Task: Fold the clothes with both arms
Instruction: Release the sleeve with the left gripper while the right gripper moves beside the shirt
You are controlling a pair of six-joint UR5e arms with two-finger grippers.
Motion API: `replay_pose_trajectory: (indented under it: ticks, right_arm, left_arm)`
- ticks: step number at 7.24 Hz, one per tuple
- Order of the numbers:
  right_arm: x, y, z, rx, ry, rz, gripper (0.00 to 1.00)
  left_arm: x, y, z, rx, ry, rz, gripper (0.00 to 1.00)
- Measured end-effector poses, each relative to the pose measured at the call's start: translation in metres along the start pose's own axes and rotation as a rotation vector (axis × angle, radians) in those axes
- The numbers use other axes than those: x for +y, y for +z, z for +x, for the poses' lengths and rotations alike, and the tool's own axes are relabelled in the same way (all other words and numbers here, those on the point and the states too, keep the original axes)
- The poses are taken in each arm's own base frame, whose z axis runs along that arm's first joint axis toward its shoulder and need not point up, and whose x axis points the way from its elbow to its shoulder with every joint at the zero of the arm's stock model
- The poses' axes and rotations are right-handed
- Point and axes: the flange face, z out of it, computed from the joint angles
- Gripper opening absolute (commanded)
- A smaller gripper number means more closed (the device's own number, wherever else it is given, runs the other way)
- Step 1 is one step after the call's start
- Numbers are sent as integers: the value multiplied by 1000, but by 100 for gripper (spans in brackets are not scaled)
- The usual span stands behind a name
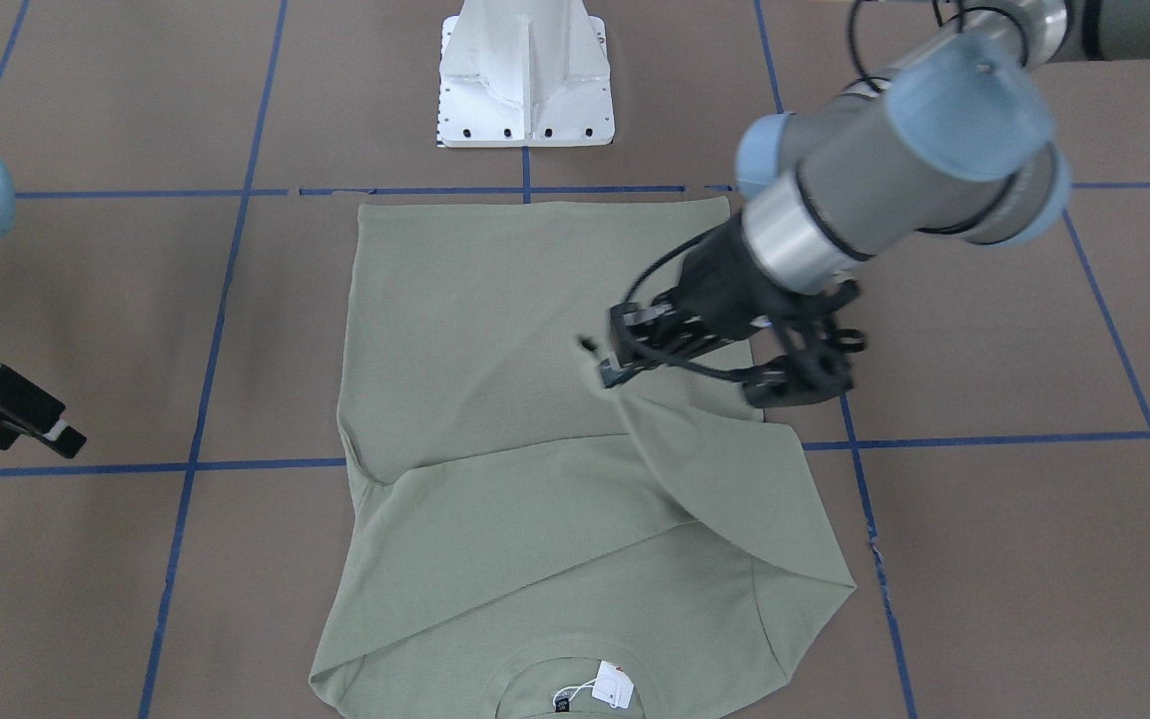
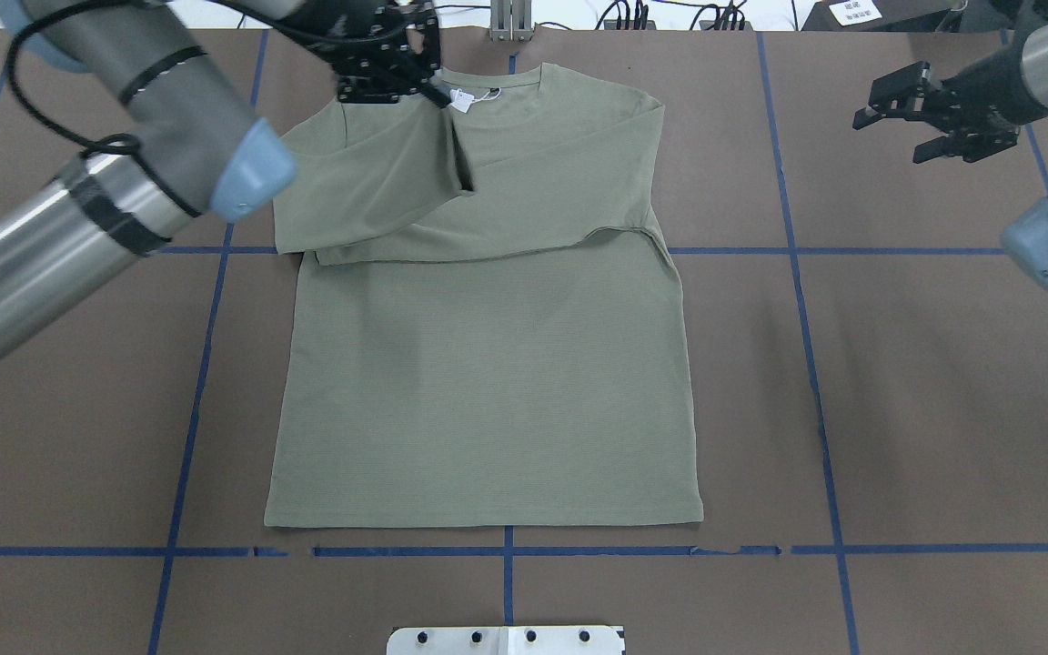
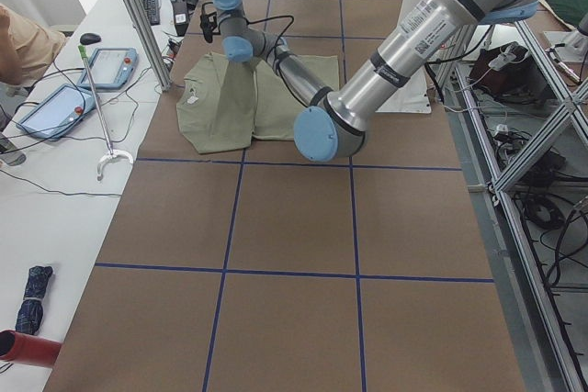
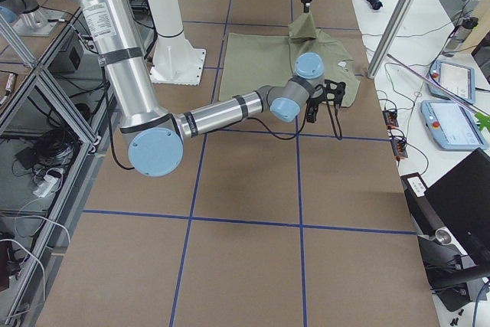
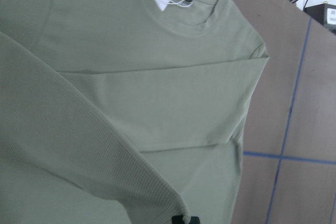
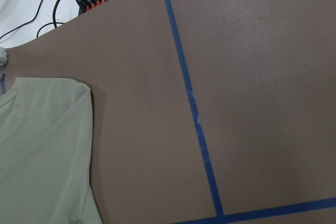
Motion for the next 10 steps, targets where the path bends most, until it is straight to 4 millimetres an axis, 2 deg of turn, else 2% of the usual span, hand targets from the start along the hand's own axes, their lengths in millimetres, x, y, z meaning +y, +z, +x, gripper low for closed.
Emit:
replay_pose_trajectory:
  ticks: [1, 2, 3, 4, 5, 6, 7, 8, 9, 10]
  right_arm:
    - [-3, -10, 16, -2, -7, -7, 100]
    - [-4, -14, 22, -2, -9, -10, 100]
    - [-5, -16, 25, -1, -8, -9, 100]
    - [-6, -17, 27, 1, -6, -7, 100]
    - [-7, -16, 28, 4, -3, -4, 100]
    - [-7, -17, 27, 4, -3, -2, 100]
    - [-8, -17, 25, 2, -2, 1, 100]
    - [-8, -18, 20, -3, -2, 3, 100]
    - [-4, -18, 12, -10, -6, 1, 100]
    - [6, -14, 1, -17, -8, -5, 100]
  left_arm:
    - [17, 52, 48, 26, -5, 68, 0]
    - [38, 98, 64, 59, 2, 117, 0]
    - [59, 138, 67, 89, 10, 163, 0]
    - [71, 166, 65, 111, 17, 190, 19]
    - [78, 183, 63, 122, 20, 207, 61]
    - [83, 190, 64, 128, 22, 218, 78]
    - [87, 189, 68, 139, 23, 221, 78]
    - [94, 177, 75, 165, 21, 218, 77]
    - [104, 156, 71, 190, 15, 207, 76]
    - [115, 133, 48, 199, 16, 180, 74]
